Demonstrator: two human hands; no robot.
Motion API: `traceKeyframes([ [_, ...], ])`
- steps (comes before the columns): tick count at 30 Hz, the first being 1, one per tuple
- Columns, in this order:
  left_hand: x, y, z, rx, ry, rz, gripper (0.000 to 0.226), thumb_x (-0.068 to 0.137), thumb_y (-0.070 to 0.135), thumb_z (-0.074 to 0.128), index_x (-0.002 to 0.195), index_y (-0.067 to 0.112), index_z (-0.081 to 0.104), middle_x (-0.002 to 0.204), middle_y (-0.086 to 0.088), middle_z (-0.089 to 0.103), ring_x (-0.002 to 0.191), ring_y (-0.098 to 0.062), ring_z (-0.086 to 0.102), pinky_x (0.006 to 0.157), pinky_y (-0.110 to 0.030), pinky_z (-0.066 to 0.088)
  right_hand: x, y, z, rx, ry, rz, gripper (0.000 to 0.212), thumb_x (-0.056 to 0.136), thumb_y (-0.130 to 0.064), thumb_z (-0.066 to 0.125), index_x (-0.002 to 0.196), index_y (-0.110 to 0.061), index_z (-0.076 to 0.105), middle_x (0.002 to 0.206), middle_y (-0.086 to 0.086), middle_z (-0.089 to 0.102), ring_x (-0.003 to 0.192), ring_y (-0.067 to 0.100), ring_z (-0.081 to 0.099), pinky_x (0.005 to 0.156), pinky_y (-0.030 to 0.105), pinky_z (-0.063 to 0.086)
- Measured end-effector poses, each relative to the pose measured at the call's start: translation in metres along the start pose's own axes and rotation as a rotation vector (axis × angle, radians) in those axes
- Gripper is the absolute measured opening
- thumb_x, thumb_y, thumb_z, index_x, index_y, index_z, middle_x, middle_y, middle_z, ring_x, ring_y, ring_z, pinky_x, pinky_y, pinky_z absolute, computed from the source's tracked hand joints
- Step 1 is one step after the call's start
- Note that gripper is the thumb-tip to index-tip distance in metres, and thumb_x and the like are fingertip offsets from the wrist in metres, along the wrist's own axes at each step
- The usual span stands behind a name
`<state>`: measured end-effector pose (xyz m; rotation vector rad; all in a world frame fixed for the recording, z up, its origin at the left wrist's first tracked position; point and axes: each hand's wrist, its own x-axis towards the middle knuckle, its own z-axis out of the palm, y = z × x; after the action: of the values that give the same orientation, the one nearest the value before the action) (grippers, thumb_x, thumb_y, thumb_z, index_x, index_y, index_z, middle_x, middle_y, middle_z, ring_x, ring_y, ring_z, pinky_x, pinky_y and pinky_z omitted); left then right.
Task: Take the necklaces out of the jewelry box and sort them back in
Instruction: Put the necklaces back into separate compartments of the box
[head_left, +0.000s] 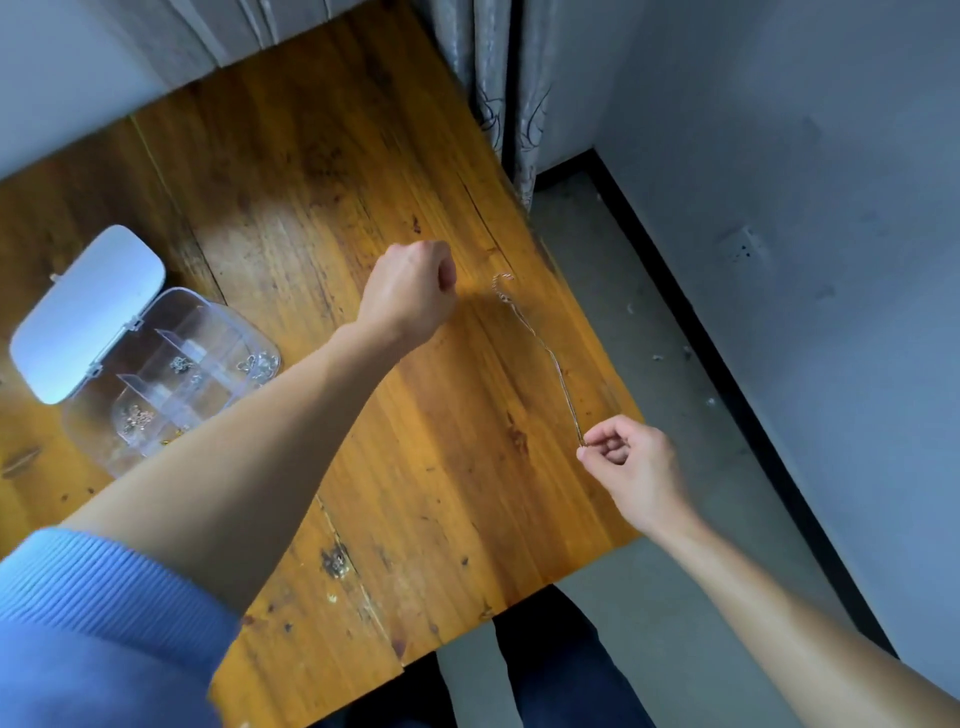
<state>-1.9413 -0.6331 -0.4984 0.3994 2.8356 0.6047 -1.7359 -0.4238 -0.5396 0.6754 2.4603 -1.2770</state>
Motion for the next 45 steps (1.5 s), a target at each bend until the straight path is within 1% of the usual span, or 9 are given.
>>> traceKeyframes([
  [2,0.007,0.006,0.007,-0.009,-0.108,0.007,0.005,0.08,0.008,0.064,0.084,0.009,0.067,0.079,-0.005,0.065,0.076,-0.025,0.062,0.062,-0.033,0.051,-0.002,0.001,0.0,-0.061,0.009,-0.011,0.018,0.076,-0.02,0.076,0.068,-0.031,0.063,0.059,-0.017,0.062,0.059,0.003,0.06,0.061,0.034,0.055],
  [5,0.003,0.009,0.02,-0.05,-0.252,0.016,0.026,0.077,0.028,0.077,0.094,0.012,0.067,0.077,-0.001,0.062,0.074,-0.021,0.059,0.062,-0.031,0.049,-0.006,0.0,-0.001,-0.121,0.024,-0.058,0.015,0.077,-0.02,0.076,0.071,-0.029,0.065,0.056,-0.018,0.06,0.058,0.002,0.059,0.058,0.03,0.054],
  [11,0.008,0.031,0.045,-0.112,-0.027,-0.03,0.026,0.084,0.041,0.067,0.088,0.016,0.063,0.076,0.003,0.057,0.069,-0.018,0.054,0.05,-0.024,0.033,-0.005,0.0,-0.001,-0.114,0.02,-0.101,0.008,0.077,-0.017,0.076,0.076,-0.021,0.069,0.063,-0.016,0.063,0.058,0.003,0.059,0.06,0.033,0.055],
  [17,0.033,0.062,0.062,-0.122,-0.113,-0.181,0.014,0.085,0.028,0.069,0.086,0.015,0.064,0.09,-0.005,0.063,0.079,-0.024,0.061,0.058,-0.03,0.043,-0.003,0.001,-0.002,-0.103,-0.004,-0.089,0.006,0.078,-0.016,0.075,0.078,-0.019,0.07,0.069,-0.014,0.066,0.06,0.004,0.059,0.06,0.035,0.055],
  [24,0.028,0.028,0.042,-0.123,0.007,-0.295,0.016,0.09,0.016,0.056,0.076,0.01,0.059,0.077,-0.008,0.061,0.068,-0.026,0.056,0.054,-0.031,0.04,0.0,-0.008,0.0,-0.187,0.014,-0.18,0.005,0.079,-0.017,0.075,0.084,-0.018,0.072,0.074,-0.011,0.065,0.061,0.005,0.057,0.058,0.031,0.054],
  [31,0.023,0.019,0.044,-0.103,0.089,-0.334,0.017,0.094,0.022,0.055,0.092,0.01,0.066,0.08,-0.004,0.062,0.069,-0.022,0.056,0.059,-0.031,0.042,-0.002,-0.013,0.009,-0.301,0.023,-0.234,0.008,0.079,-0.024,0.077,0.08,-0.021,0.069,0.076,-0.012,0.058,0.053,-0.001,0.043,0.046,0.017,0.034],
  [35,0.02,0.014,0.039,-0.173,0.076,-0.336,0.019,0.092,0.029,0.059,0.093,0.012,0.066,0.082,-0.006,0.065,0.074,-0.027,0.061,0.063,-0.036,0.052,-0.002,-0.014,0.004,-0.296,0.02,-0.203,0.01,0.079,-0.029,0.076,0.08,-0.021,0.069,0.077,-0.012,0.056,0.055,0.004,0.046,0.048,0.028,0.046],
  [39,0.001,-0.006,0.016,-0.271,0.154,-0.393,0.023,0.09,0.034,0.06,0.095,0.012,0.066,0.084,-0.008,0.068,0.078,-0.029,0.064,0.068,-0.039,0.056,0.003,-0.041,0.005,-0.265,0.013,-0.238,0.009,0.08,-0.03,0.074,0.081,-0.022,0.07,0.076,-0.015,0.053,0.056,0.006,0.048,0.054,0.033,0.049],
  [45,-0.077,-0.076,-0.047,-0.277,0.354,-0.544,0.018,0.088,0.03,0.061,0.09,0.013,0.067,0.075,-0.001,0.066,0.076,-0.023,0.062,0.066,-0.031,0.047,0.021,-0.129,0.056,-0.219,-0.138,-0.367,0.009,0.083,-0.031,0.069,0.086,-0.022,0.07,0.076,-0.013,0.053,0.061,0.009,0.052,0.062,0.032,0.049],
])
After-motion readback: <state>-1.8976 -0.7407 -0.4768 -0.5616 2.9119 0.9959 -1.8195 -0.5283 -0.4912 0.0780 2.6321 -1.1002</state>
